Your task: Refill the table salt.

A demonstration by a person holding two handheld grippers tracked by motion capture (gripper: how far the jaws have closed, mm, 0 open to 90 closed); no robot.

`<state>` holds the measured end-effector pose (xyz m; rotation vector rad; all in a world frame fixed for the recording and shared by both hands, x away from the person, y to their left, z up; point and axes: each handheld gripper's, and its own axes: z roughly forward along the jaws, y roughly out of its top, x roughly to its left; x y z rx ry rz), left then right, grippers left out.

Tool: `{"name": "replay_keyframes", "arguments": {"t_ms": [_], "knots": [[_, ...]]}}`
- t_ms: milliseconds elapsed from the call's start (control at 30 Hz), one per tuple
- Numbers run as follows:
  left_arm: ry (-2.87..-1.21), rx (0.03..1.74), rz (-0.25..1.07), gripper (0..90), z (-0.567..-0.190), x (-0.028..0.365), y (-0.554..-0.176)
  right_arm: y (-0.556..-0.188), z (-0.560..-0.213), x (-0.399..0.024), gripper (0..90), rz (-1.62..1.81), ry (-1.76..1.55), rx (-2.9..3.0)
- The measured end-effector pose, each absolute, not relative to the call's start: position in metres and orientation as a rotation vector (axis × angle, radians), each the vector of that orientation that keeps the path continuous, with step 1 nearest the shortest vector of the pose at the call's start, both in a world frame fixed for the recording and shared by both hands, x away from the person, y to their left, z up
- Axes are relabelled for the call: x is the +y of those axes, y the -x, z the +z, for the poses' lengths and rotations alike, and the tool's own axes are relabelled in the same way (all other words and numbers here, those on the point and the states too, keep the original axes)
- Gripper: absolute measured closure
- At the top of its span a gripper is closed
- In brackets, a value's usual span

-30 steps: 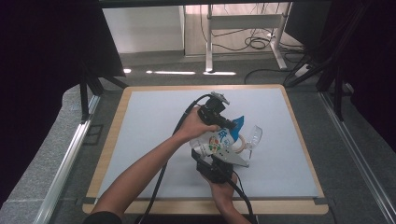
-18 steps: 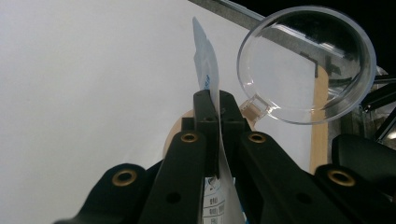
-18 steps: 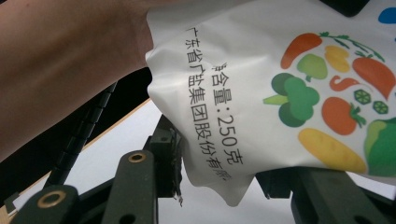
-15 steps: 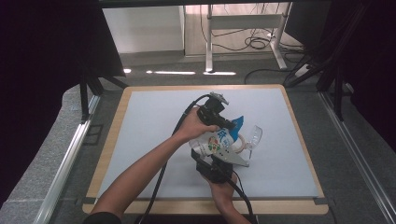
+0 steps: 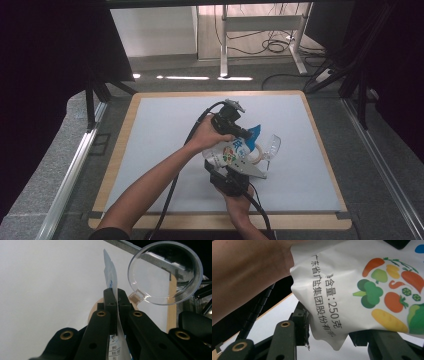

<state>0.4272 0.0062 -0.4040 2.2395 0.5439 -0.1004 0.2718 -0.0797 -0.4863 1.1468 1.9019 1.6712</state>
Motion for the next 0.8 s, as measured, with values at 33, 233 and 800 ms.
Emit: {"name": "replay_keyframes", "arguments": {"t_ms": [33, 233, 800], "knots": [[-2.238, 0.544, -0.102, 90.0, -0.4039, 0.0062, -0.4272, -0.2718, -0.4862, -0.0797, 57.4, 1.671, -1.147, 1.902], [-2.237, 0.545, -0.103, 90.0, -0.4036, 0.0061, -0.4274, -0.2718, -0.4860, -0.0797, 57.5, 1.672, -1.148, 1.898], [-2.242, 0.544, -0.103, 90.0, -0.4019, 0.0045, -0.4278, -0.2717, -0.4846, -0.0805, 57.5, 1.677, -1.150, 1.891]]}}
